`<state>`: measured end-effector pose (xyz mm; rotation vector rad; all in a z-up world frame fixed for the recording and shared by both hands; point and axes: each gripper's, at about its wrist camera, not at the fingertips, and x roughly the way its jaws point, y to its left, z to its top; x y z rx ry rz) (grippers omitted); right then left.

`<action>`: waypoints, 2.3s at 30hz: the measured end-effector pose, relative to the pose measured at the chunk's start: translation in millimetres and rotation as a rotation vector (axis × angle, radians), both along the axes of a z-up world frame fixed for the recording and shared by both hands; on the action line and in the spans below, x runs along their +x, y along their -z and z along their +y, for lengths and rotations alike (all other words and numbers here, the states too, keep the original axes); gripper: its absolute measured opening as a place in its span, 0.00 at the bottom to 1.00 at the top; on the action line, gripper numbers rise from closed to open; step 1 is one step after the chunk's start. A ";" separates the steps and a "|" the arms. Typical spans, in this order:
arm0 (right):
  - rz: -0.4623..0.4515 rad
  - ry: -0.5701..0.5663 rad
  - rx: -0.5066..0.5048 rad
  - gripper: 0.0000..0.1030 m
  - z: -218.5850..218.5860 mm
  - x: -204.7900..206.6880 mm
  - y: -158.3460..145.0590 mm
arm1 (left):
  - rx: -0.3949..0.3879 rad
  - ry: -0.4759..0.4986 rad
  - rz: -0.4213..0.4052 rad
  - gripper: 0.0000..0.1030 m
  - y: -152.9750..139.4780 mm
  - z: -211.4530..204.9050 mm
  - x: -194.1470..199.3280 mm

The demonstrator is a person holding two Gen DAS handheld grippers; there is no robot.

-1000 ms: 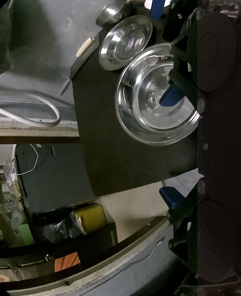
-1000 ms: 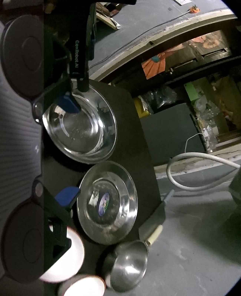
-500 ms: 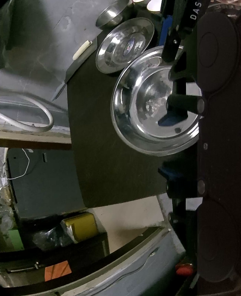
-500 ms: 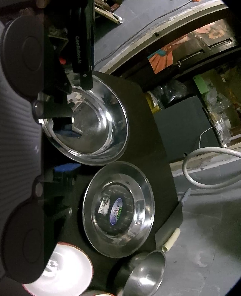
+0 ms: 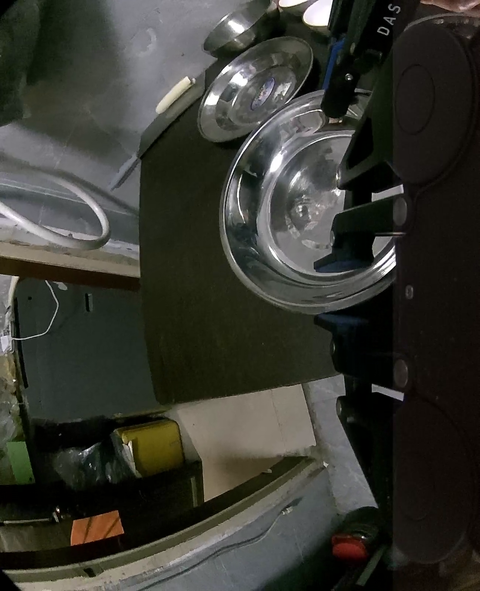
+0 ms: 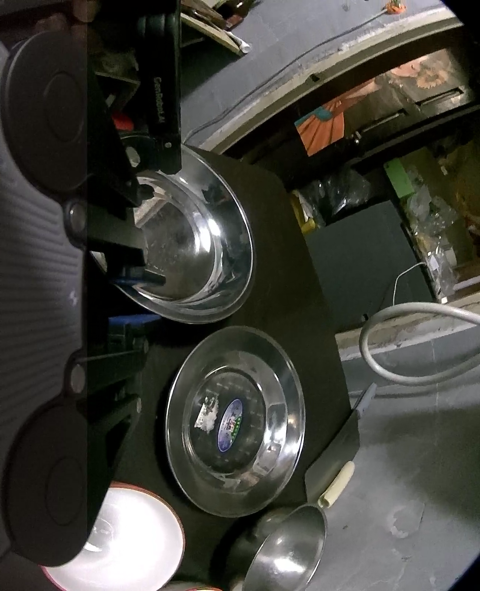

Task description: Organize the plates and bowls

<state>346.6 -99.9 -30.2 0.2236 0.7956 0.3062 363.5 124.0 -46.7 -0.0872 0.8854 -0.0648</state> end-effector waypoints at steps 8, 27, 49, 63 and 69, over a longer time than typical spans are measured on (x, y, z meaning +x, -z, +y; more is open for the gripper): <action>-0.053 -0.024 0.023 0.17 -17.1 -22.4 -18.4 | 0.012 0.016 -0.054 0.24 -19.9 -12.9 -29.5; 0.012 -0.058 0.002 0.18 -65.1 -114.7 -29.2 | 0.081 0.118 0.018 0.27 -25.4 -69.3 -114.5; 0.074 -0.032 -0.037 0.19 -75.0 -144.6 -19.6 | 0.178 0.201 0.067 0.29 -17.8 -98.6 -133.1; 0.058 -0.053 -0.103 0.27 -61.1 -147.8 -20.9 | 0.175 0.191 0.077 0.33 -12.5 -99.1 -130.4; 0.059 -0.058 -0.130 0.34 -57.9 -147.4 -20.2 | 0.164 0.192 0.084 0.35 -13.5 -96.4 -130.1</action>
